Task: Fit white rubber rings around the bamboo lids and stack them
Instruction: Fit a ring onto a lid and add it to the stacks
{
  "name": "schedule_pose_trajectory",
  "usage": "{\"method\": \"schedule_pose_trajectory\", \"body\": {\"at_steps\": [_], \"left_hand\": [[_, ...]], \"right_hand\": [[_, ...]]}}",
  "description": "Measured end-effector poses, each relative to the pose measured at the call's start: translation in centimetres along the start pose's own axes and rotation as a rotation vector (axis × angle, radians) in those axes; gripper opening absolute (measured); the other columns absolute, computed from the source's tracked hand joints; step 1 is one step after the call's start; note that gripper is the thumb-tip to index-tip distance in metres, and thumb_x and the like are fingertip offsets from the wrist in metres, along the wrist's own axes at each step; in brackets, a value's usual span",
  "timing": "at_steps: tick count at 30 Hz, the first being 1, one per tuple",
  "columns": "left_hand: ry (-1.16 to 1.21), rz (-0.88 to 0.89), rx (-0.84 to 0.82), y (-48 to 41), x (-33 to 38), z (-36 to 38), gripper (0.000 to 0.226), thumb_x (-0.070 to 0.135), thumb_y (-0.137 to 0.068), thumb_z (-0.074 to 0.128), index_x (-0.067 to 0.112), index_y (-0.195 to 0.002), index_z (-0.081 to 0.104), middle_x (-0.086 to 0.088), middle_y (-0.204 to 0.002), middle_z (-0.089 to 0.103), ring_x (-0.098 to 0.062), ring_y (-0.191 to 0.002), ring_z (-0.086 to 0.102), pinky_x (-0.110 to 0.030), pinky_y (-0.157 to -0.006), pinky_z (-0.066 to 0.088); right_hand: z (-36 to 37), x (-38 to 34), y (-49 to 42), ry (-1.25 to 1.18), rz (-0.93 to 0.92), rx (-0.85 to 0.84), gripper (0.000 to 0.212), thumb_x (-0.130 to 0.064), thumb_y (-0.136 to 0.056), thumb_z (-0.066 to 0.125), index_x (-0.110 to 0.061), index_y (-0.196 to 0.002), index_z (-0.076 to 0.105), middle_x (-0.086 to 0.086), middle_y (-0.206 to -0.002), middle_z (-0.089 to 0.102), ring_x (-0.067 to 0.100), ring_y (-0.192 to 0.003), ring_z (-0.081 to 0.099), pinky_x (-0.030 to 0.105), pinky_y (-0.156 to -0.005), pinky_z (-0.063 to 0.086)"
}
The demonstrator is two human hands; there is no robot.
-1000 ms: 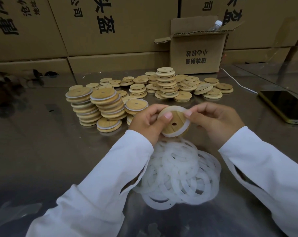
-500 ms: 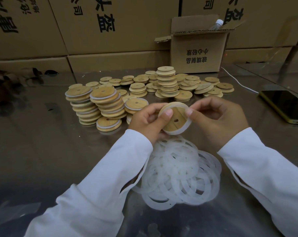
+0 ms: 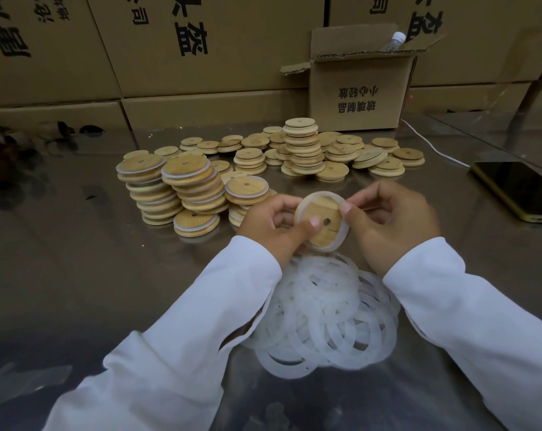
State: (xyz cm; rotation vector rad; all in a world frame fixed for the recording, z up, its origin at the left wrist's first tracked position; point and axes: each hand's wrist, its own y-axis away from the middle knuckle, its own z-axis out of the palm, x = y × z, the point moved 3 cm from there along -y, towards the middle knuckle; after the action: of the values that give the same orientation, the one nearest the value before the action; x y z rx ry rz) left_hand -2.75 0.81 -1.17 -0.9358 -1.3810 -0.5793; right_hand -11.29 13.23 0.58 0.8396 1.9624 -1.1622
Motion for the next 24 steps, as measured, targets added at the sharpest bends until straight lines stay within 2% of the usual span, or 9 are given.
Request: {"method": "schedule_pose_trajectory", "body": {"at_steps": [2,5,10,13,16,18,21,24], "left_hand": [[-0.044,0.017,0.001,0.0,0.1,0.0,0.008,0.015,-0.082,0.066,0.023,-0.084,0.064,-0.004,-0.083,0.069,-0.016,-0.075,0.065,-0.025,-0.068,0.054],[-0.085,0.055,0.006,0.0,0.2,-0.1,0.008,0.017,-0.086,0.061,0.025,-0.085,0.063,-0.004,-0.087,0.068,-0.018,-0.086,0.065,-0.026,-0.078,0.052],[-0.143,0.105,-0.031,-0.2,0.5,-0.3,0.013,0.016,-0.086,0.06,0.029,-0.086,0.061,0.0,-0.09,0.066,-0.018,-0.092,0.063,-0.027,-0.079,0.049],[-0.116,0.104,-0.049,-0.2,0.6,-0.5,0.013,0.014,-0.086,0.06,0.027,-0.088,0.063,0.001,-0.089,0.067,-0.015,-0.088,0.063,-0.025,-0.078,0.05],[-0.043,0.075,-0.052,-0.2,0.7,-0.5,0.013,0.011,-0.086,0.06,0.023,-0.089,0.064,0.0,-0.086,0.067,-0.012,-0.083,0.063,-0.022,-0.073,0.049],[-0.034,0.075,-0.063,-0.2,0.8,-0.5,0.014,0.01,-0.086,0.059,0.023,-0.088,0.064,0.001,-0.085,0.066,-0.011,-0.081,0.062,-0.022,-0.073,0.049],[-0.046,0.087,-0.079,-0.2,1.0,-0.5,0.014,0.011,-0.086,0.06,0.024,-0.088,0.064,0.001,-0.085,0.066,-0.012,-0.082,0.062,-0.027,-0.076,0.052],[-0.078,0.103,-0.088,-0.2,1.2,-0.5,0.015,0.012,-0.086,0.06,0.027,-0.084,0.063,0.005,-0.08,0.064,-0.007,-0.074,0.062,-0.025,-0.07,0.053]], "right_hand": [[0.2,-0.1,0.2,0.022,-0.018,-0.033,0.018,-0.018,-0.079,0.068,-0.027,-0.066,0.059,-0.015,-0.07,0.063,0.002,-0.069,0.061,0.016,-0.062,0.046],[0.4,-0.3,0.3,0.017,-0.029,-0.079,0.018,-0.018,-0.079,0.069,-0.027,-0.066,0.06,-0.014,-0.07,0.064,0.004,-0.069,0.061,0.018,-0.064,0.048],[0.4,-0.2,0.0,-0.025,0.032,-0.122,0.023,-0.012,-0.082,0.065,-0.026,-0.066,0.059,-0.008,-0.071,0.063,0.01,-0.072,0.06,0.022,-0.069,0.047],[0.3,-0.3,-0.1,-0.069,0.069,-0.13,0.023,-0.011,-0.082,0.065,-0.026,-0.064,0.06,-0.009,-0.069,0.063,0.007,-0.069,0.059,0.017,-0.067,0.045],[0.2,-0.3,-0.2,-0.133,0.132,-0.156,0.022,-0.012,-0.082,0.065,-0.024,-0.063,0.062,-0.008,-0.065,0.064,0.002,-0.062,0.058,0.009,-0.057,0.043],[0.2,-0.2,-0.4,-0.191,0.197,-0.172,0.023,-0.012,-0.081,0.066,-0.023,-0.061,0.064,-0.008,-0.061,0.065,0.007,-0.064,0.06,0.019,-0.062,0.045],[0.2,0.1,-0.7,-0.254,0.276,-0.188,0.03,-0.012,-0.081,0.067,-0.023,-0.053,0.067,-0.005,-0.063,0.067,0.021,-0.078,0.063,0.032,-0.075,0.047],[0.2,0.2,-0.7,-0.265,0.299,-0.2,0.035,-0.011,-0.082,0.066,-0.025,-0.049,0.067,-0.002,-0.065,0.067,0.026,-0.083,0.063,0.038,-0.08,0.046]]}}
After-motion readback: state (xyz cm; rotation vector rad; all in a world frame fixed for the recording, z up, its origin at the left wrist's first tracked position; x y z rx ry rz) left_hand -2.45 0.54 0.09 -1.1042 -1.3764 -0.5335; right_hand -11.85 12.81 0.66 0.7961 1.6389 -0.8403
